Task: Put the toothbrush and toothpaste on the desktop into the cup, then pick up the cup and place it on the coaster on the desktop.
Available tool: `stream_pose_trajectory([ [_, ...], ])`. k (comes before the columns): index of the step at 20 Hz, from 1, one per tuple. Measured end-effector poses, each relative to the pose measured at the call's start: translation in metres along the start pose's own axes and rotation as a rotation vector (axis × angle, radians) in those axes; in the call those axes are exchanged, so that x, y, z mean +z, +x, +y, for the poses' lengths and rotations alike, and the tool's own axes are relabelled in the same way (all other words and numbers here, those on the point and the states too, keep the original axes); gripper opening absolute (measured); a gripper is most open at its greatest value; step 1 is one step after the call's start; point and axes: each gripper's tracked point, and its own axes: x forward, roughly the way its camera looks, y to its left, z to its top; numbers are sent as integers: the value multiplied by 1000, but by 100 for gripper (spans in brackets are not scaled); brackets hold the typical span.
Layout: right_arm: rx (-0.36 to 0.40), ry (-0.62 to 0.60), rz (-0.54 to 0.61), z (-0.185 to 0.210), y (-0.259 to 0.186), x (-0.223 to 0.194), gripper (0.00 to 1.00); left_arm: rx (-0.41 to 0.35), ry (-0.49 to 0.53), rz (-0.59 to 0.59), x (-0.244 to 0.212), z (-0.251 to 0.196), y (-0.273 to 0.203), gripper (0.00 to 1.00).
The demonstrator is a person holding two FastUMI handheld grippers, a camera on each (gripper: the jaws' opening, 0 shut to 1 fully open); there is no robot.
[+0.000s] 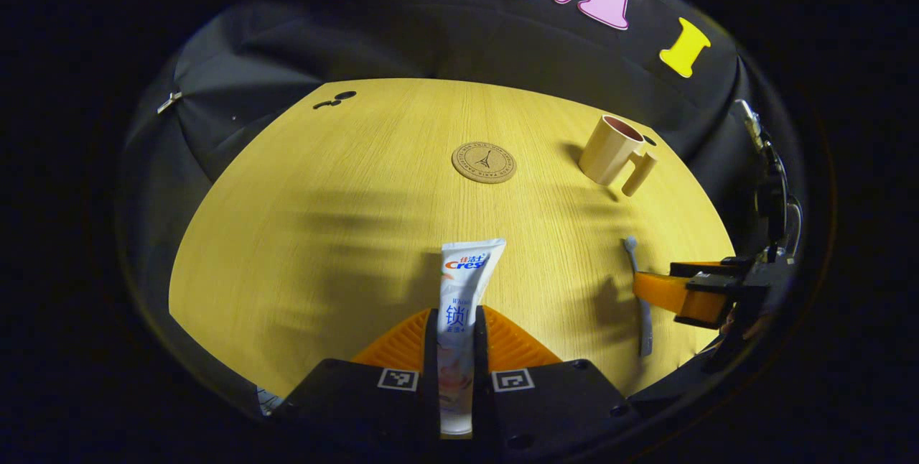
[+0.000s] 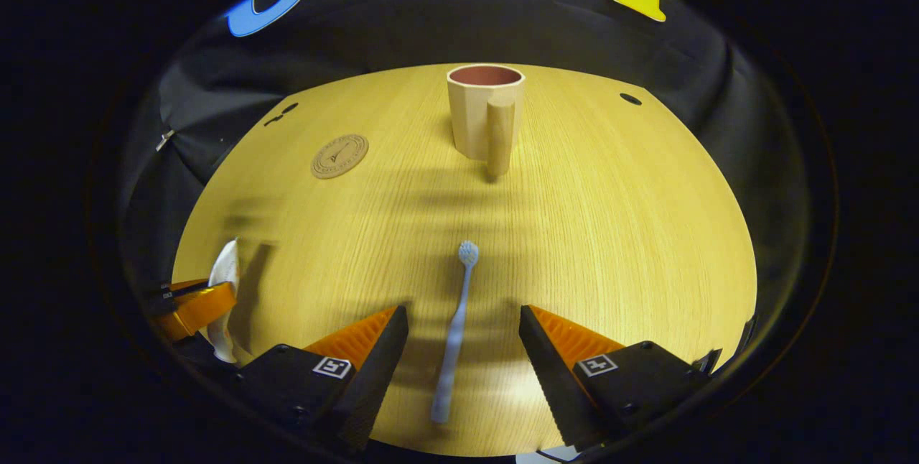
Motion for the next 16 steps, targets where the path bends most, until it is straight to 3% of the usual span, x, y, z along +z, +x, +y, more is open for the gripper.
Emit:
stream_pose_trajectory([
  [1,-6,-1,9,1,4,-4,96,6,5,4,-2,0,-1,27],
  [4,-27,-10,38,-1,6,-12,90,-3,12,4,-6,-3,-4,18],
  [6,-39,-9,31,-4,10,-10,71,-7,25,6,-8,-6,-4,23],
  [7,-47,-8,25,-5,8,-9,69,-5,35,11,-10,-6,-4,23],
  [8,-52,-4,32,-6,8,-9,60,-2,45,12,-11,-6,-4,23],
  [9,-56,1,33,-7,9,-10,63,-3,50,13,-12,-8,-4,23],
  [11,-60,5,42,-7,10,-8,49,-6,52,15,-14,-11,-3,23],
  [12,-61,3,49,-7,10,-10,27,-10,51,16,-14,-14,-3,23],
  [14,-28,-18,63,-4,11,-9,22,-16,55,16,-14,-18,-4,23],
  [15,5,-27,68,-1,9,-9,12,-17,60,18,-15,-19,-3,23],
  [16,55,-45,68,2,10,-9,12,-15,65,21,-16,-20,-3,23],
])
